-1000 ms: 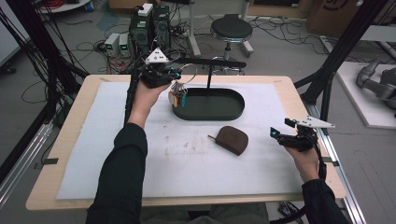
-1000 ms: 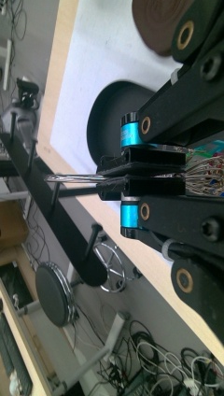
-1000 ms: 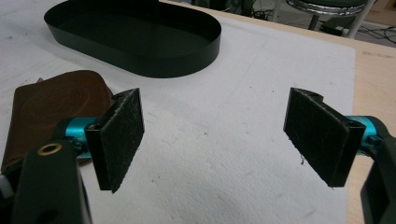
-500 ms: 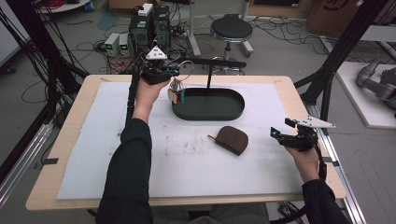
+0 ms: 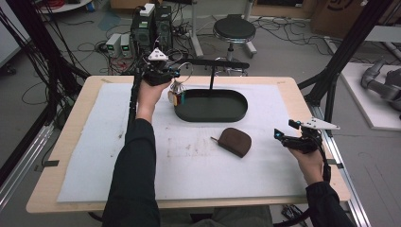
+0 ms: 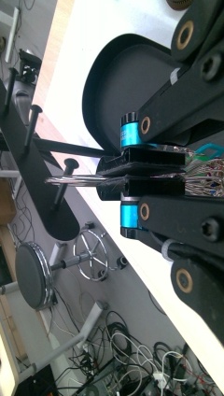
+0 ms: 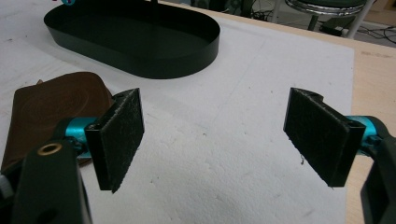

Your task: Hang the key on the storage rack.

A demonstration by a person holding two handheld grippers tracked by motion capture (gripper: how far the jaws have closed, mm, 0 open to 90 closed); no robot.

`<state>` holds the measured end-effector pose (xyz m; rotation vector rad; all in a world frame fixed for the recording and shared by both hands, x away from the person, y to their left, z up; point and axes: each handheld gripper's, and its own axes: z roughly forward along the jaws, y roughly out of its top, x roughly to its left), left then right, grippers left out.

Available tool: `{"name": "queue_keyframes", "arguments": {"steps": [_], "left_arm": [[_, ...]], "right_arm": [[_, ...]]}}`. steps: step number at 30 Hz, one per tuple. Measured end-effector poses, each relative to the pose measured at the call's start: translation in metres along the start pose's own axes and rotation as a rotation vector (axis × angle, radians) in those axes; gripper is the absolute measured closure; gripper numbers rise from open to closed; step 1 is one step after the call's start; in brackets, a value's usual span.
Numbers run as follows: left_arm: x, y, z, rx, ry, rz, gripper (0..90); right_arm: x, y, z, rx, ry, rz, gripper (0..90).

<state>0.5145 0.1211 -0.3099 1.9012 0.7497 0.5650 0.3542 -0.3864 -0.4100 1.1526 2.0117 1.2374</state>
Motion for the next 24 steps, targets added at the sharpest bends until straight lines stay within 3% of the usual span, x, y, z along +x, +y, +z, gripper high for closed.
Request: {"name": "queue_keyframes", "arguments": {"steps": [8,17,24], "left_arm": [[0.004,-0.005,0.002,0.0,0.025,-0.034,86.6],[0.002,-0.006,0.002,0.003,0.045,-0.033,85.9],[0.001,-0.007,-0.008,0.002,0.101,-0.081,67.8]], "right_arm": [[0.0,0.0,0.0,0.001,-0.001,-0.001,20.5],[0.0,0.0,0.0,-0.002,0.001,0.001,20.5],[0.0,0.0,0.0,0.0,0.004,-0.004,20.5]]}}
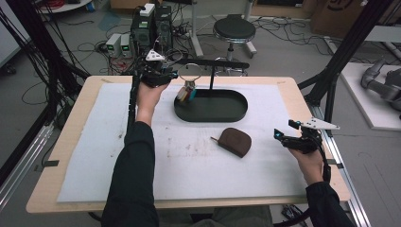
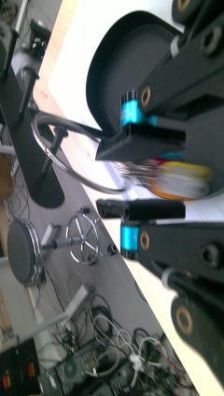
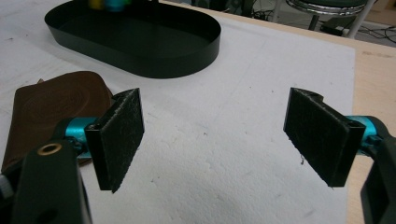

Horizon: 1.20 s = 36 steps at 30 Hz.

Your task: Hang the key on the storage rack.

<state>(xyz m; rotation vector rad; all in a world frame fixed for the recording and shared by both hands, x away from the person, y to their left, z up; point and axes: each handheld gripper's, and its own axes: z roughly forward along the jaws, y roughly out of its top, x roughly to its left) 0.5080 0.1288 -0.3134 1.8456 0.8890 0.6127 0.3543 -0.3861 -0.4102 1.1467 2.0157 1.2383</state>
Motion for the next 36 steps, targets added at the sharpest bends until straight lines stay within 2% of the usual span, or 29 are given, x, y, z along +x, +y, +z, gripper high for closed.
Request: {"name": "queue_keyframes", "arguments": {"steps": [4,6,11,13,16,21,24,29,36], "left_arm": [[-0.005,-0.003,-0.012,-0.016,0.03,0.009,54.2],[-0.009,-0.007,-0.021,-0.027,0.025,0.029,51.4],[-0.022,-0.021,-0.043,-0.06,-0.02,0.048,45.5],[-0.026,-0.03,-0.054,-0.085,-0.038,0.04,44.4],[-0.033,-0.044,-0.07,-0.093,-0.064,0.027,39.9],[-0.048,-0.071,-0.097,-0.118,-0.09,0.034,33.7],[-0.055,-0.09,-0.111,-0.149,-0.093,0.031,30.2],[-0.064,-0.124,-0.13,-0.165,-0.09,0.006,26.7],[-0.064,-0.151,-0.148,-0.164,-0.078,-0.004,25.6]], "right_arm": [[0.001,0.0,0.0,0.003,-0.002,0.001,20.5],[0.001,0.0,0.0,0.003,-0.002,0.001,20.5],[0.0,0.0,0.0,0.004,-0.001,0.003,20.5],[0.001,0.0,0.0,0.006,-0.002,-0.002,20.5],[0.002,0.0,0.0,0.007,-0.003,-0.002,20.5],[0.002,0.0,0.001,0.009,-0.001,-0.005,20.5],[0.002,0.0,0.001,0.013,-0.001,-0.008,20.5],[0.002,0.0,0.001,0.018,-0.005,-0.004,20.5],[0.002,-0.001,0.0,0.023,-0.009,0.001,20.5]]}}
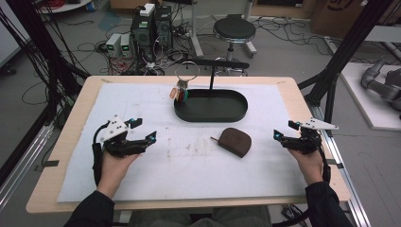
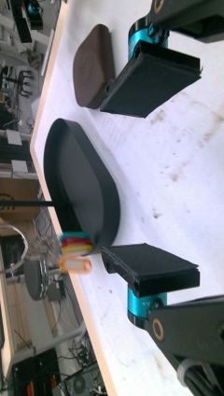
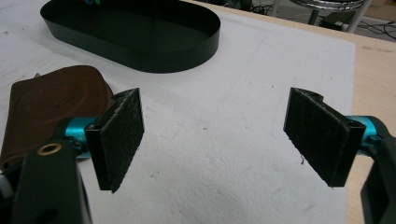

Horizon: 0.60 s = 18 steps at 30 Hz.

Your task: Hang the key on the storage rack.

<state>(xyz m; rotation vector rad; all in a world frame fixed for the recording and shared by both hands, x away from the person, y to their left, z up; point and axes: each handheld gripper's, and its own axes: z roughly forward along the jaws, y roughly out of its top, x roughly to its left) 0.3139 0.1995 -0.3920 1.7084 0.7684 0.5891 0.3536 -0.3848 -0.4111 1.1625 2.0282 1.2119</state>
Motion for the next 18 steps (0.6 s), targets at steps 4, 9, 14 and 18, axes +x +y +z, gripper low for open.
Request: {"name": "queue_keyframes", "arguments": {"steps": [4,9,14,18], "left_arm": [[0.001,-0.008,-0.007,0.005,0.014,-0.008,24.4],[0.0,-0.011,-0.008,0.004,0.014,-0.01,24.4],[-0.002,-0.012,-0.004,0.013,0.011,0.001,24.4],[-0.003,-0.014,-0.002,0.015,0.009,0.003,24.4]], "right_arm": [[0.0,0.0,0.002,0.003,0.006,-0.006,20.5],[0.0,0.0,0.002,0.002,0.008,-0.007,20.5],[0.0,-0.001,0.002,0.006,0.014,-0.006,20.4],[0.001,-0.001,0.002,0.005,0.016,-0.008,20.4]]}}
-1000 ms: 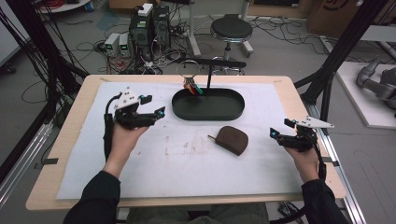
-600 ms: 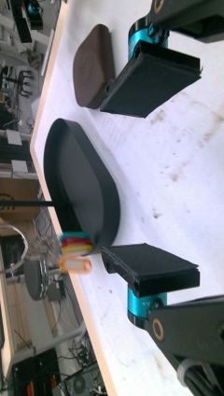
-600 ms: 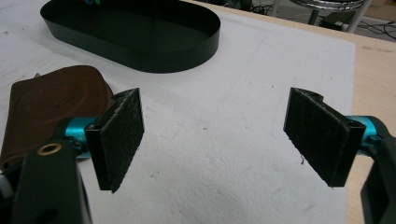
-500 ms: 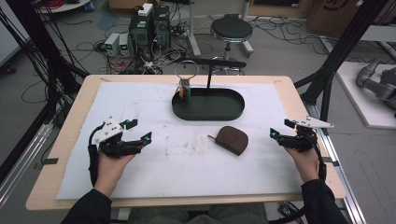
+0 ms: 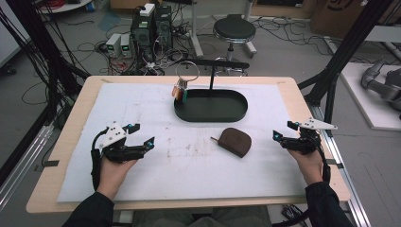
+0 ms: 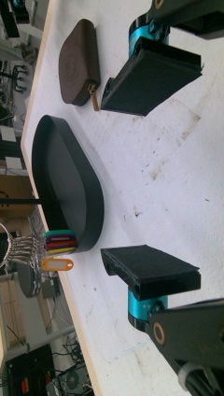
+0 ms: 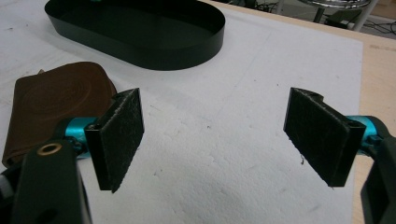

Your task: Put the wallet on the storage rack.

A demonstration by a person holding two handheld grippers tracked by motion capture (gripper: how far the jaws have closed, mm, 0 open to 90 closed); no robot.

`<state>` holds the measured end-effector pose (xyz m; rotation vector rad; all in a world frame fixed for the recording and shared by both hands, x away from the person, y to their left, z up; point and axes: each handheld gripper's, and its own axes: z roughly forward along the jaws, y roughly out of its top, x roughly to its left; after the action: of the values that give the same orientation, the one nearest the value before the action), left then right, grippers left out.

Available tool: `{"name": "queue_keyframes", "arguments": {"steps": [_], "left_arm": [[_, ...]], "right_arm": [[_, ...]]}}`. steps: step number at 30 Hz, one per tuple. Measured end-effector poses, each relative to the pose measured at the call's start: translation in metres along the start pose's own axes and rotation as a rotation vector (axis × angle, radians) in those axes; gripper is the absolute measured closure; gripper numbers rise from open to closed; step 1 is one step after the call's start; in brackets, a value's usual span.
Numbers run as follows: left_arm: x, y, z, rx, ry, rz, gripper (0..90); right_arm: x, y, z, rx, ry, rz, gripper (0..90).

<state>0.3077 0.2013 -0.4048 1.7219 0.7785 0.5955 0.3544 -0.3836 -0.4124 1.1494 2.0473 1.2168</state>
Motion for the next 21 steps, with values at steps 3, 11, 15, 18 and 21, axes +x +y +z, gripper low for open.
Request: {"name": "queue_keyframes", "arguments": {"steps": [3,11,15,18,21], "left_arm": [[0.0014,-0.0012,0.0003,0.002,0.005,0.006,24.5],[0.0063,-0.0046,0.0006,0.006,0.027,-0.002,24.4],[0.0067,-0.0048,0.0008,0.008,0.028,0.003,24.4],[0.0054,-0.0046,0.001,0.011,0.031,0.006,24.5],[0.0035,-0.0035,0.0012,0.009,0.031,0.014,24.5]], "right_arm": [[0.0003,-0.0001,0.0001,0.003,0.0,0.0,20.4],[0.0008,0.0,0.001,0.007,0.004,0.0,20.4],[0.0024,0.0,0.0025,0.011,0.008,-0.007,20.4],[0.0047,0.0,0.0044,0.02,0.016,-0.012,20.4],[0.0083,0.0003,0.0075,0.024,0.026,-0.022,20.5]]}}
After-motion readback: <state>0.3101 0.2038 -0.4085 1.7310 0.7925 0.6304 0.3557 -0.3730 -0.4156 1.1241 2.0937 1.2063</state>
